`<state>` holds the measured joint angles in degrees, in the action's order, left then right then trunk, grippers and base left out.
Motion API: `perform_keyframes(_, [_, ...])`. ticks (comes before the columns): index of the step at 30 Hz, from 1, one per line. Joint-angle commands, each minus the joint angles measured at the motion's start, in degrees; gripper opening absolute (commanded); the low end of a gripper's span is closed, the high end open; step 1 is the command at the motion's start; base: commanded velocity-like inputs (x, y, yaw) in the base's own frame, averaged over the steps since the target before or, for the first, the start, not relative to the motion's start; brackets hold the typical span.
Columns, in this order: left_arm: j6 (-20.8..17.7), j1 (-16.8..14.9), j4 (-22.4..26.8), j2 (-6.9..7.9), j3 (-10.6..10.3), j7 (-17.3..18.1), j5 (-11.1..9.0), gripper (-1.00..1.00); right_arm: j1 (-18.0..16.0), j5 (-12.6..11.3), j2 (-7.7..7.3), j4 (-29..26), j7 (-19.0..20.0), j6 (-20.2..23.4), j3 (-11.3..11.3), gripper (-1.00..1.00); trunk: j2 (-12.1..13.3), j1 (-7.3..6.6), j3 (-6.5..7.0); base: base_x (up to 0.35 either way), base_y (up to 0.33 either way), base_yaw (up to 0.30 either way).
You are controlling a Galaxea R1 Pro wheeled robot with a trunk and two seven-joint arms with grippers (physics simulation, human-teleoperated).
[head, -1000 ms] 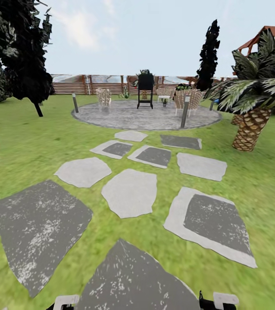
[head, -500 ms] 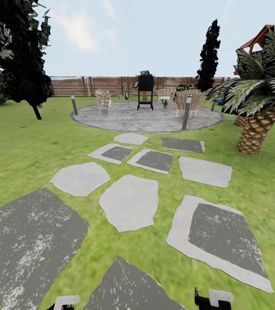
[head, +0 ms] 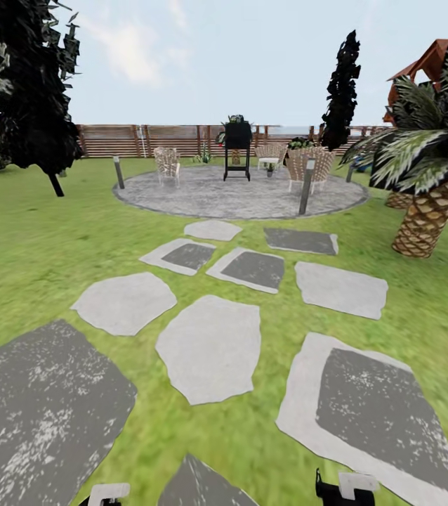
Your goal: Pick up the pesticide atomizer in the garden and spray insectifuge to fully cover both potted plants in the garden.
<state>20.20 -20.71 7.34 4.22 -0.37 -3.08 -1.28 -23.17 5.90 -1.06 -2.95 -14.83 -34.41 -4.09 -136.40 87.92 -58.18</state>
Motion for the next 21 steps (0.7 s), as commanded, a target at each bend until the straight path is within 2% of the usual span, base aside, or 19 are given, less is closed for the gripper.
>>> perform_keyframes(1, [0.2,0.0,0.0,0.0,-0.1,-0.1,-0.1,-1.0,0.0,0.7,0.05,0.0,-0.2,-0.1,-0.4,1.0,0.0,0.02,-0.05,0.337,0.0,0.0])
perform_keyframes(14, [0.5,0.0,0.0,0.0,0.0,-0.1,-0.7,-1.0,0.0,0.7,-0.01,0.0,-0.4,-0.1,-0.4,1.0,0.0,0.02,-0.05,0.336,0.0,-0.003])
perform_keyframes(21, [0.5,0.0,0.0,0.0,0.0,-0.1,-0.7,-1.0,0.0,0.7,0.09,0.1,-0.3,-0.1,-0.4,1.0,0.0,0.02,-0.05,0.336,0.0,-0.253])
